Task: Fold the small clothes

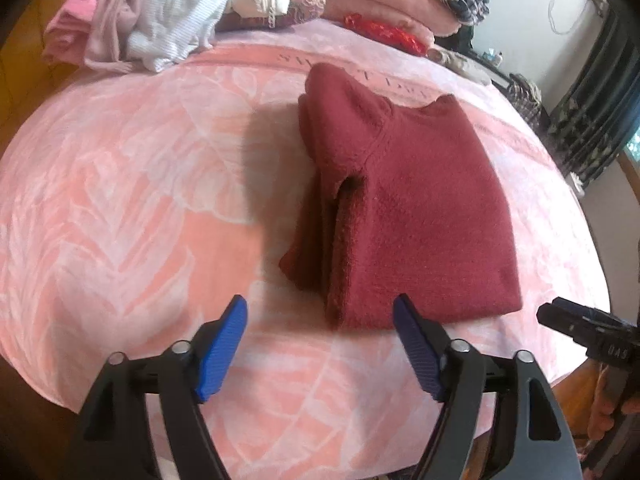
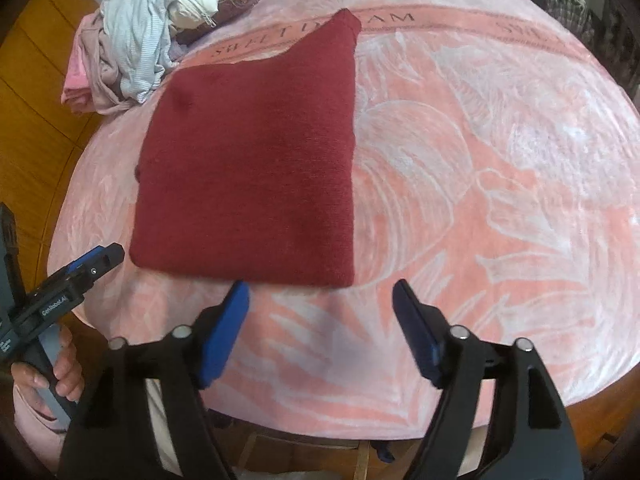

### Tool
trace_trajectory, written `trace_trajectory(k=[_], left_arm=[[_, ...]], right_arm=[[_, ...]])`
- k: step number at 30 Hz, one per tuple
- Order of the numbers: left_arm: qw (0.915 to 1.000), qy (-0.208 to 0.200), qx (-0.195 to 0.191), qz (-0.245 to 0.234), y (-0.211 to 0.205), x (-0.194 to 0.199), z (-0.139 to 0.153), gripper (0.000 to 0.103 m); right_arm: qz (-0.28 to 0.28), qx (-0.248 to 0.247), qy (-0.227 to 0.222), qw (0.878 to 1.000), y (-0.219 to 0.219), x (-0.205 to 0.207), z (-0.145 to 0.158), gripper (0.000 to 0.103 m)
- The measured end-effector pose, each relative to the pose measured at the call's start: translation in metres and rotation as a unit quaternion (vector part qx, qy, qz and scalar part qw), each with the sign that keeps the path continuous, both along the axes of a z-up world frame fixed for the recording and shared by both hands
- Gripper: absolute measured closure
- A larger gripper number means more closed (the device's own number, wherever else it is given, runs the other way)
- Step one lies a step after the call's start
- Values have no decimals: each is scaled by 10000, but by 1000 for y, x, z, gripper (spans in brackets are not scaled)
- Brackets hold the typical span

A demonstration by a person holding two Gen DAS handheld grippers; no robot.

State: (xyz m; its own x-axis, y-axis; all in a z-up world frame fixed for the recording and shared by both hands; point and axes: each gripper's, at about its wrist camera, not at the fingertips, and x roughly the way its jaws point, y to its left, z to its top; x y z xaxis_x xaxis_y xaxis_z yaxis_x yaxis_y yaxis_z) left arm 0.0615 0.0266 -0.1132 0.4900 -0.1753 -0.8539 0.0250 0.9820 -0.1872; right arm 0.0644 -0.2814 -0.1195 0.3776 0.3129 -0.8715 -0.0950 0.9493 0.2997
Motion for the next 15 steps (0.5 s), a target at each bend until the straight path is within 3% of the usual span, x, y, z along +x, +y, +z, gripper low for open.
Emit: trace_trajectory(k=[5, 15], left_arm=[[9997, -174, 66, 128, 6, -12, 18, 16], [9994, -163, 188, 256, 10, -31, 36, 15]], right_arm=[[28, -115, -228, 9997, 7, -8, 19, 13], [65, -266, -387, 9989, 16, -25, 40, 11]])
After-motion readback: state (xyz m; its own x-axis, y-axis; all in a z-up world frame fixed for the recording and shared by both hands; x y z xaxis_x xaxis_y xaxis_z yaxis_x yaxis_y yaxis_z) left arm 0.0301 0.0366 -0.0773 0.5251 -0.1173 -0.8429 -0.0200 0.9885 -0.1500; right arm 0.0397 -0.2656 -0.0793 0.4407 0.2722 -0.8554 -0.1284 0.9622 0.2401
